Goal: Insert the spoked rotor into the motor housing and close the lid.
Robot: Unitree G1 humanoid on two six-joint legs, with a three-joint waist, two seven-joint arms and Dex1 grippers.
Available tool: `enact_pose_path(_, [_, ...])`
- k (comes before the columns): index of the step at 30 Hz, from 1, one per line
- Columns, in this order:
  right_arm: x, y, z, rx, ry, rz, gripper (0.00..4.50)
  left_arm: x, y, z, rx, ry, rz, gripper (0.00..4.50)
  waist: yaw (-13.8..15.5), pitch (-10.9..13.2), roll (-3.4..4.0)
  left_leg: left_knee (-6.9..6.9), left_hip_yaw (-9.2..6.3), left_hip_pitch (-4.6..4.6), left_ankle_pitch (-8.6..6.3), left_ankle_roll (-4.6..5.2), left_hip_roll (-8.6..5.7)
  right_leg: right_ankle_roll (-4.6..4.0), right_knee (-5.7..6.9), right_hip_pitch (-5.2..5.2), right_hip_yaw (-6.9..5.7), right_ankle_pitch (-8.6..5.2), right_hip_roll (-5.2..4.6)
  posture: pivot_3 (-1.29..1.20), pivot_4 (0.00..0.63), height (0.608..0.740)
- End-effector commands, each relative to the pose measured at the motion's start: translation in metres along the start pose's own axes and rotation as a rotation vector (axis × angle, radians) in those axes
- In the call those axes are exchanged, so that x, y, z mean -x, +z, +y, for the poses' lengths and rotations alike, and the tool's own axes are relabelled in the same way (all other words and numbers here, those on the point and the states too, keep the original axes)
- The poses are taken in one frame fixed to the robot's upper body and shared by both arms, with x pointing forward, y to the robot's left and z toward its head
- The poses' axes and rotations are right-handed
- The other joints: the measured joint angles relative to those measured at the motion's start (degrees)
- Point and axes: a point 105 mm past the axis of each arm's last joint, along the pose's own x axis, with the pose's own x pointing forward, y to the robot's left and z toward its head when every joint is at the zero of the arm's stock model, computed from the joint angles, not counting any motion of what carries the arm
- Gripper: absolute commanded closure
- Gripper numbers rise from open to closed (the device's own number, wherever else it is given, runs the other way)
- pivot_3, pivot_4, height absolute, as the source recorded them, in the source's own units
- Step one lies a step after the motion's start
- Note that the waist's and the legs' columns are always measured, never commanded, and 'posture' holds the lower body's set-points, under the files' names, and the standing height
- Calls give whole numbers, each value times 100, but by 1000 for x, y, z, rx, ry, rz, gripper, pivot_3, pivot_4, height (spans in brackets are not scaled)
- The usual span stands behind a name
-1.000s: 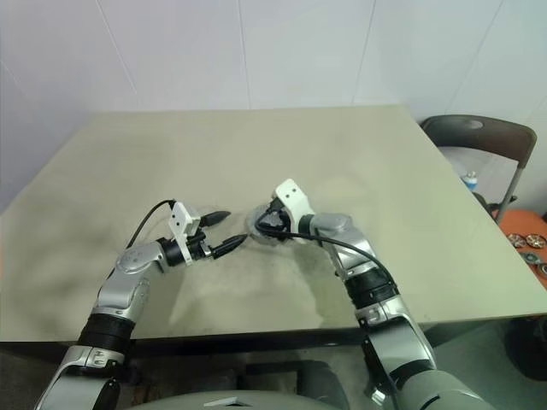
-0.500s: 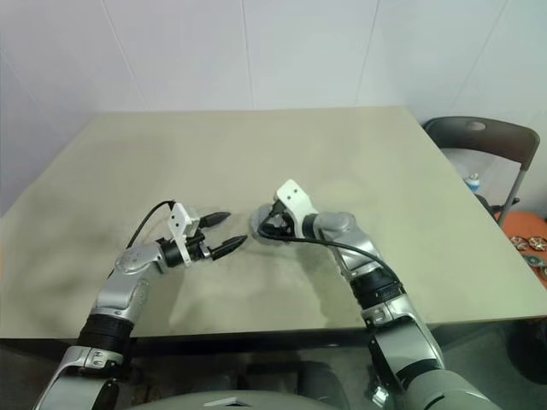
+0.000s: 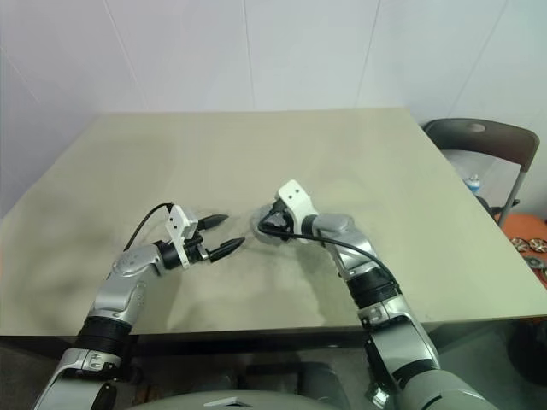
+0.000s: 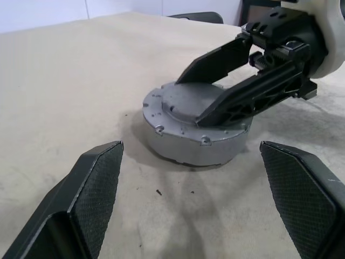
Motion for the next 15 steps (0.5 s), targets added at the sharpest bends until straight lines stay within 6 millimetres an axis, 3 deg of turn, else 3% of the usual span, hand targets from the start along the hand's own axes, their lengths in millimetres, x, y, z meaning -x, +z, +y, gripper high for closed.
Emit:
enact_pose_path(1, [7, -18, -19, -7, -85, 84, 1464, -2, 11, -1, -39, -13, -31, 169, 1, 0, 0, 0, 0, 0, 0, 0, 0, 0, 0, 0, 0, 0, -1, 0, 0, 740])
enact_pose_path(8, [8, -38, -11, 4, -37, 178, 1464, -3, 11, -2, -39, -21, -30, 169, 28, -3, 0, 2, 0, 0, 0, 0, -1, -1, -1, 1, 0, 0, -4, 0, 0, 740])
enact_pose_path(15, [9, -43, -8, -7, -23, 193, 1464, -8, 12, -4, -39, -33, -34, 169, 121, -5, 0, 0, 0, -1, -1, 1, -1, -8, -5, 0, -1, -5, -5, 0, 0, 740])
